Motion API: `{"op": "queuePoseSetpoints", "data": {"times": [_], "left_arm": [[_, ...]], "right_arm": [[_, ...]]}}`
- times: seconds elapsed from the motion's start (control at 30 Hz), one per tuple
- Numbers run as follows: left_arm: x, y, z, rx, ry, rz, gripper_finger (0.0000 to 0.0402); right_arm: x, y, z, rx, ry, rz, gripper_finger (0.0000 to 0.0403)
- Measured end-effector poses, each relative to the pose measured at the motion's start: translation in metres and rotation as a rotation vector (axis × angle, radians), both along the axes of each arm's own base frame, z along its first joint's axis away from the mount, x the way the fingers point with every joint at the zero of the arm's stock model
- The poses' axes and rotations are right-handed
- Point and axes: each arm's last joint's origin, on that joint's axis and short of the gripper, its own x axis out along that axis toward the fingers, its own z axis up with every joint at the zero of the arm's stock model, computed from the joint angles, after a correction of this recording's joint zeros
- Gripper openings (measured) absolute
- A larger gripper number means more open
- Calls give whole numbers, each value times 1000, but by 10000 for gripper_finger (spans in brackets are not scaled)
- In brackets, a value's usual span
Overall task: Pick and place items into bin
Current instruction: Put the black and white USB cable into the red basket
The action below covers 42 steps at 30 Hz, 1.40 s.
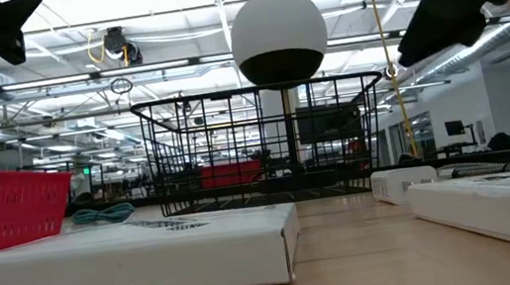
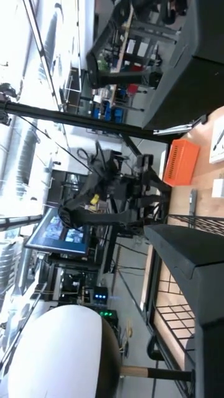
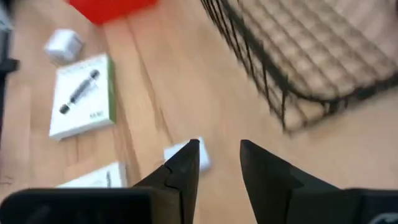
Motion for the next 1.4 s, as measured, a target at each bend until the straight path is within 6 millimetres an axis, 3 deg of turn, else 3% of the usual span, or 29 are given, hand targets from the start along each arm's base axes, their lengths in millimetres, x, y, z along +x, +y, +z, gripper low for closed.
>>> {"op": "queuePoseSetpoints", "data": {"times": [0.23,0.43,0.53,0.87,1.2,1.4], "left_arm": [[0,0,-1,12,7,12,267],[0,2,2,-18,-13,49,267],[0,2,2,-28,-14,63,267],[-1,3,2,-32,-11,96,267],[0,3,1,-40,-1,92,267],[0,3,0,-43,7,90,267]], "right_arm": [[5,8,10,235,209,-129,134],[-15,-5,-3,320,433,-408,125],[-19,-11,-10,357,498,-468,124],[-20,-33,-44,433,524,-516,133],[-25,-40,-75,527,458,-508,222],[-31,-42,-84,548,472,-520,215]]}}
